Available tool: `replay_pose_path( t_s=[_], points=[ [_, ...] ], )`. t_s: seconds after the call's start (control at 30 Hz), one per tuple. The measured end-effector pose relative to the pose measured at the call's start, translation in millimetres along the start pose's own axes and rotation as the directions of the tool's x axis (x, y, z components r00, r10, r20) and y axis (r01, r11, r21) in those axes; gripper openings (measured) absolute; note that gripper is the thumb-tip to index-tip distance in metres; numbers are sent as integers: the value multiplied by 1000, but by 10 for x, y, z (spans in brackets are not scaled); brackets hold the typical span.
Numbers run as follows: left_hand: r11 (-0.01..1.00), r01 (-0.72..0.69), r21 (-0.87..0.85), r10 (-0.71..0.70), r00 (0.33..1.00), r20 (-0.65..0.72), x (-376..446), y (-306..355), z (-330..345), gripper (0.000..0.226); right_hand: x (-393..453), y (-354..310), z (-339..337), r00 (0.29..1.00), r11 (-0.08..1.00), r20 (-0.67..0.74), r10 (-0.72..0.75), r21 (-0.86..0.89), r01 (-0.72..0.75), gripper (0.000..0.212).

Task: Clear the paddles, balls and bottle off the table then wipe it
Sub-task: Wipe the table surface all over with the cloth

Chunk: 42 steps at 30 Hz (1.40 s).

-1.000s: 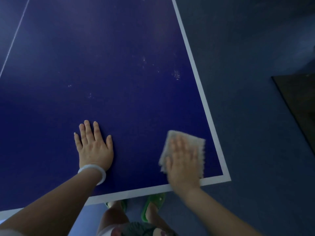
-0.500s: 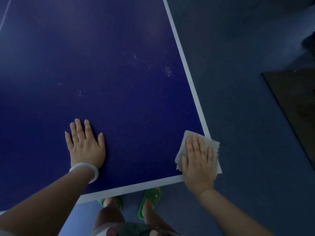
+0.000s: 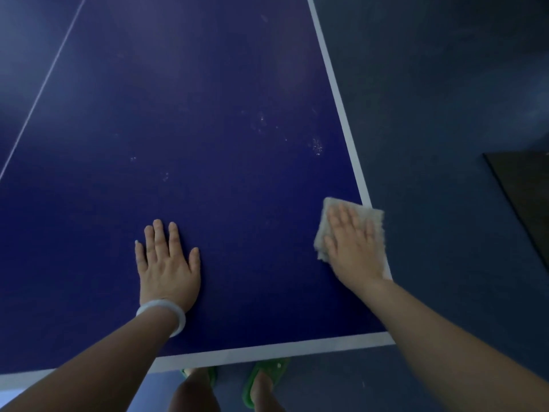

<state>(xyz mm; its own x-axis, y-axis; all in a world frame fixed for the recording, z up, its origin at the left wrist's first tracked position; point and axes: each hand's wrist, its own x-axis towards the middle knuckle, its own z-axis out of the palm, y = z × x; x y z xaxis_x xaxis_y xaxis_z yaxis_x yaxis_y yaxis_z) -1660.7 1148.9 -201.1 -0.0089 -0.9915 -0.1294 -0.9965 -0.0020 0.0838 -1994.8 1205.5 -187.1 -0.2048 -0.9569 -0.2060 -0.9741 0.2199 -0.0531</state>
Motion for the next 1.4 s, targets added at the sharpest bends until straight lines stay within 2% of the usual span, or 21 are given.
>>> replay_pose_path(
  t_s=[0.1,0.17,0.23,0.33,0.4,0.43,0.47,0.5,0.53,0.6,0.63,0.67,0.73,0.8,0.83,0.87,0.97,1.07,1.2,1.33,1.4],
  points=[
    [1000,0,-12,0,1000,-5,-1,10,-18,72,-154,-276,88,942,942,41,-333,54,330,61],
    [1000,1,-25,-1,1000,-7,1,10,-26,72,-176,-101,69,889,890,52,-456,57,453,60],
    [1000,4,-26,-4,1000,-4,1,7,-31,74,-131,169,25,922,923,32,-386,18,385,59],
    [1000,-3,-13,3,1000,1,4,11,-38,75,53,264,-34,999,997,1,-40,65,40,58],
    [1000,1,-13,-1,1000,0,14,7,-47,75,213,-70,-40,978,977,-50,202,82,-198,59],
    [1000,2,-4,-2,1000,3,19,6,-49,75,286,-311,-58,961,960,-69,266,107,-258,61],
    [1000,0,6,0,1000,10,21,4,-51,76,331,-579,-64,966,962,-79,244,148,-231,62],
    [1000,-3,8,3,1000,18,21,0,-52,76,336,-854,-50,989,979,-81,122,176,-107,62],
    [1000,-4,1,4,1000,25,22,-4,-51,76,288,-1104,-4,995,981,-65,-77,172,87,62],
    [1000,-4,-7,5,999,32,24,-19,-49,75,162,-1350,53,906,903,2,-423,91,421,61],
    [1000,-8,-3,8,999,34,26,-26,-44,73,189,-1284,40,885,882,-1,-466,80,465,60],
    [1000,-8,-1,8,999,33,25,-31,-38,71,230,-1148,27,916,912,-8,-401,88,400,60],
    [1000,-5,0,5,999,35,27,-37,-28,71,268,-784,6,998,993,-48,-49,104,53,60],
    [1000,-13,1,13,999,44,36,-44,-24,72,183,-567,-16,964,962,-52,262,94,-256,60],
    [1000,-18,-3,18,999,46,41,-47,-22,72,100,-633,-4,948,947,-55,314,81,-309,59],
    [1000,-20,-7,20,999,47,44,-50,-20,72,3,-805,31,949,951,-73,306,70,-301,59],
    [999,-21,-26,22,998,60,42,-53,-31,71,-157,-1511,151,996,994,-35,88,61,-86,61],
    [998,-28,-47,31,998,63,38,-62,-67,69,60,-1970,161,997,997,-39,-73,29,74,63],
    [991,-64,-115,71,996,56,63,-83,-168,66,384,-2010,127,991,991,-25,-133,-7,133,61],
    [964,-175,-201,174,984,-22,319,-561,-286,53,400,-1997,108,988,988,-16,-154,-2,154,61],
    [976,-107,-191,99,994,-49,546,-959,-353,57,406,-2024,104,992,992,-7,-125,-3,125,61]
  ],
)
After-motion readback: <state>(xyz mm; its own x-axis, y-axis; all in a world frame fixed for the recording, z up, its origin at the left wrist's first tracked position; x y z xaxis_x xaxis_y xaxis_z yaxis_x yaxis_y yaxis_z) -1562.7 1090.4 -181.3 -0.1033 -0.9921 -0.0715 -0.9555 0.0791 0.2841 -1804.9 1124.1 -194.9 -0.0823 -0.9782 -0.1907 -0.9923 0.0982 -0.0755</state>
